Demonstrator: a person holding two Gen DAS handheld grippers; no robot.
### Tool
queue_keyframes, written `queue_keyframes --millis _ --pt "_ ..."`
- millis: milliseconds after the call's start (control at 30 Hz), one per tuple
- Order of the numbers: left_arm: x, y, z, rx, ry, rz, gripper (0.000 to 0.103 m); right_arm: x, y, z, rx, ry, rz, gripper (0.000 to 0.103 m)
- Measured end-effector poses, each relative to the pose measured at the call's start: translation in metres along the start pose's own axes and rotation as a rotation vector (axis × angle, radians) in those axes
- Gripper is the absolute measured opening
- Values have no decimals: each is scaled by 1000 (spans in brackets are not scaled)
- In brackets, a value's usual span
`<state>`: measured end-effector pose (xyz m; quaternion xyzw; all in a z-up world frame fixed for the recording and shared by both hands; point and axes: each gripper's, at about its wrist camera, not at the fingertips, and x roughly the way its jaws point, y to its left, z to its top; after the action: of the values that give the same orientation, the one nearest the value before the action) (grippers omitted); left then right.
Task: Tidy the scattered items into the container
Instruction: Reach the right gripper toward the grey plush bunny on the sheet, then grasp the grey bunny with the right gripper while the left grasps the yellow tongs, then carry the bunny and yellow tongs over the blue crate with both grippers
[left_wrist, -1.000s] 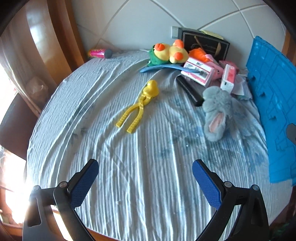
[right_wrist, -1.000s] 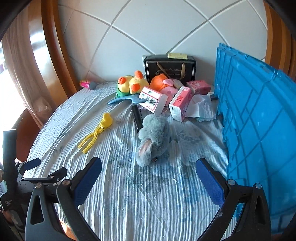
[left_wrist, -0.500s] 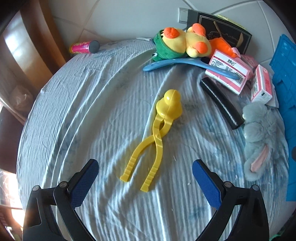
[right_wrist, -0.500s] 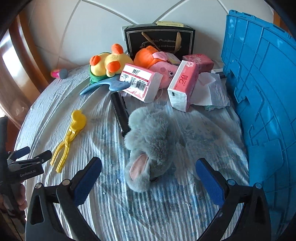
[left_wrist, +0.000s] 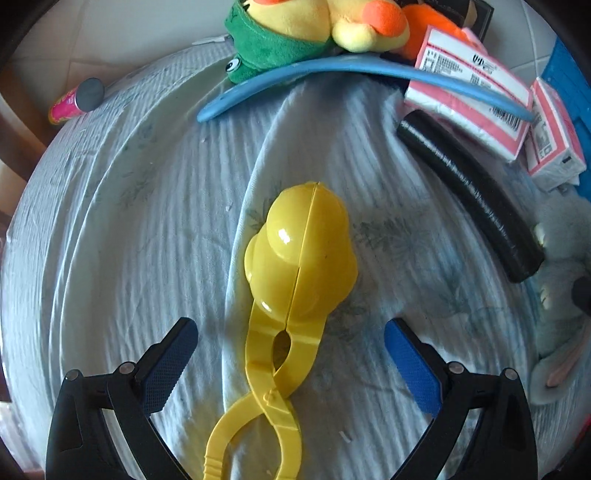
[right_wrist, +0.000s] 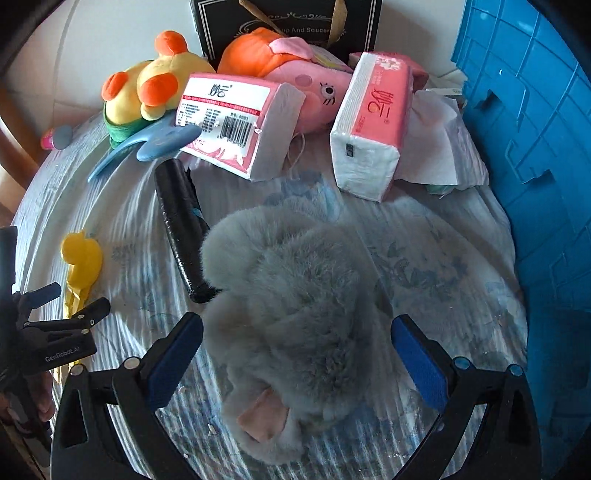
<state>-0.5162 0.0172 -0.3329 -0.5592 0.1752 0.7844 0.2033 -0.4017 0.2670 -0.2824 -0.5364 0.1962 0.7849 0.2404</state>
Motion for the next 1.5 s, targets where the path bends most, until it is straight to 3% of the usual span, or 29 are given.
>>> queue_keyframes --millis 267,433,500,567,600,667,733,800,967,1200,1333,1500 --pt "-12 4 0 3 -51 -20 103 28 -5 -3 27 58 29 103" --pt "-20 4 4 -5 -49 -12 102 22 -11 -5 36 29 44 103" --pt "-27 4 4 -19 -59 -11 93 18 -13 -4 36 17 57 103" --pt "-35 1 6 -10 -70 -12 77 21 -12 -5 24 22 55 103" --pt "-39 -2 7 5 -77 -15 65 27 -11 -6 16 39 49 98" --pt "-44 -6 11 24 -84 -18 57 33 -1 -10 -42 15 -8 80" --pt "-43 -13 14 16 -87 -14 43 34 4 -11 -47 9 -2 59" --pt "-49 -17 15 18 -88 23 33 34 4 -13 -48 3 0 51" --pt "-74 -24 17 21 -153 51 33 19 0 -22 -35 -34 37 44" --pt "-126 -16 15 20 -274 21 33 -27 2 -33 -28 -141 62 42" --pt "-157 -13 4 26 -326 14 33 -95 13 -41 -32 -196 63 41" --pt "-200 -18 -6 49 -401 9 32 -142 21 -52 -37 -259 75 41"
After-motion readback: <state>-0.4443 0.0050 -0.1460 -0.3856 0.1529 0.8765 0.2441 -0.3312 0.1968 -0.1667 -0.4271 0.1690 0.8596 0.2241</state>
